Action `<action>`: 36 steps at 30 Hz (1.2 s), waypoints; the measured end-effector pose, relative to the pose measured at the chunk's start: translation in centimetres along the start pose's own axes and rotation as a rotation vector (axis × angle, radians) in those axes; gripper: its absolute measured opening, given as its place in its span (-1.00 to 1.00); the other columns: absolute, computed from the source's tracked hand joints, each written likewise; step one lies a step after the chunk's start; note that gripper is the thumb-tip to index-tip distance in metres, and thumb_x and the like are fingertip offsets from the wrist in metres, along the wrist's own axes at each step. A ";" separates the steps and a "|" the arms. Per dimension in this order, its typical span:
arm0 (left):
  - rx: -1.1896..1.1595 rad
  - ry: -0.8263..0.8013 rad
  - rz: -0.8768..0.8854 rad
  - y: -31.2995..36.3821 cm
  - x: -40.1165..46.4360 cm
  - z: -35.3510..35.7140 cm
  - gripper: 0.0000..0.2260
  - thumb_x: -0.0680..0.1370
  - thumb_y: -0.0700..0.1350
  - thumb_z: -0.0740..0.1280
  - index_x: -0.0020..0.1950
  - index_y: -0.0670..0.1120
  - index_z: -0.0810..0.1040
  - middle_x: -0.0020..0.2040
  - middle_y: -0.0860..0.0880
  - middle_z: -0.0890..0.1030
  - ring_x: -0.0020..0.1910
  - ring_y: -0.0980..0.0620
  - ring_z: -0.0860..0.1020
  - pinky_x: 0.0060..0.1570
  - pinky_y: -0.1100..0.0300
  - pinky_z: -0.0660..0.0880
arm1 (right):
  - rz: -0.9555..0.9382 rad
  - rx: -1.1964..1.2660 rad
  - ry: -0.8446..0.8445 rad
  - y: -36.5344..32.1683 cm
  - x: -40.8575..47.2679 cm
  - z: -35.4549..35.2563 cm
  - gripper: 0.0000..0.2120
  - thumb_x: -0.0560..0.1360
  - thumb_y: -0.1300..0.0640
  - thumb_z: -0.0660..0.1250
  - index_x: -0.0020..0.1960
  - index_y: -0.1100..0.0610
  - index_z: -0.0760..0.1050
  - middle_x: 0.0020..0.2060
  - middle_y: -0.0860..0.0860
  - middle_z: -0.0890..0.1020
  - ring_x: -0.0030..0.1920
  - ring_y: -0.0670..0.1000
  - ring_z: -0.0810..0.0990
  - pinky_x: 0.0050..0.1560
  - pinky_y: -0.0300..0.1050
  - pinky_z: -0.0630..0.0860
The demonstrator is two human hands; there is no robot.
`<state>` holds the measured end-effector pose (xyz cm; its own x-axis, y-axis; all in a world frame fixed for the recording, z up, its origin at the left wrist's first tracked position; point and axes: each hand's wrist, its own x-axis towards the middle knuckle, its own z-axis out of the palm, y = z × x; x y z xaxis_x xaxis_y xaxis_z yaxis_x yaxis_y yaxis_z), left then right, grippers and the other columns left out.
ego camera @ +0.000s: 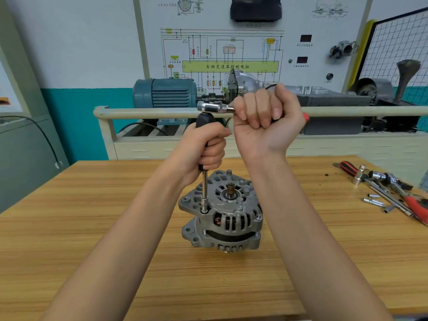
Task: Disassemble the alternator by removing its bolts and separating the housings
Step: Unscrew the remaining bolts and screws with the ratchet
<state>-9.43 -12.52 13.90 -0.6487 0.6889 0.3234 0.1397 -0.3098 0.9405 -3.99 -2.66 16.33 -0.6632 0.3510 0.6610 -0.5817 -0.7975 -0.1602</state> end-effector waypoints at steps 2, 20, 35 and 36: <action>0.075 0.170 0.051 -0.2 0.0 0.5 -0.58 0.51 -0.26 0.23 -0.48 0.00 0.16 -0.61 0.07 0.14 -0.65 0.11 0.06 -0.58 0.38 0.05 | -0.135 -0.216 -0.103 0.8 -1.0 0.8 -0.50 0.52 0.26 0.07 -0.59 0.06 0.25 -0.67 -0.06 0.23 -0.58 -0.07 0.12 -0.46 -0.15 0.21; 0.043 -0.155 -0.008 1.4 -0.5 -0.7 -0.70 0.40 -0.20 0.27 -0.51 -0.05 0.30 -0.60 0.02 0.26 -0.63 0.08 0.23 -0.54 0.28 0.24 | 0.179 0.223 0.071 0.0 1.5 -0.8 -0.56 0.44 0.20 0.11 -0.62 0.12 0.21 -0.71 -0.02 0.19 -0.55 -0.06 -0.02 -0.52 -0.25 0.14; 0.262 0.526 0.161 0.3 -0.1 1.8 -0.80 0.44 0.00 0.25 -0.35 -0.03 0.36 -0.44 0.03 0.42 -0.45 0.06 0.38 -0.43 0.22 0.37 | -0.516 -0.792 -0.304 3.7 -3.1 1.7 -0.69 0.42 0.20 0.23 -0.45 -0.03 0.27 -0.53 -0.22 0.34 -0.51 -0.13 0.27 -0.35 -0.21 0.22; 0.226 0.485 0.150 0.3 -0.1 1.4 -0.75 0.49 -0.10 0.28 -0.37 -0.04 0.32 -0.49 0.03 0.36 -0.51 0.09 0.31 -0.50 0.26 0.29 | -0.493 -0.746 -0.277 3.4 -2.8 1.7 -0.67 0.41 0.20 0.24 -0.47 -0.02 0.25 -0.56 -0.18 0.34 -0.52 -0.10 0.26 -0.36 -0.18 0.20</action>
<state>-8.26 -11.75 14.34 -0.8720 0.2509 0.4204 0.3796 -0.1959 0.9042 -3.27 -7.20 15.17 -0.1811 0.3597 0.9153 -0.9829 -0.0346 -0.1809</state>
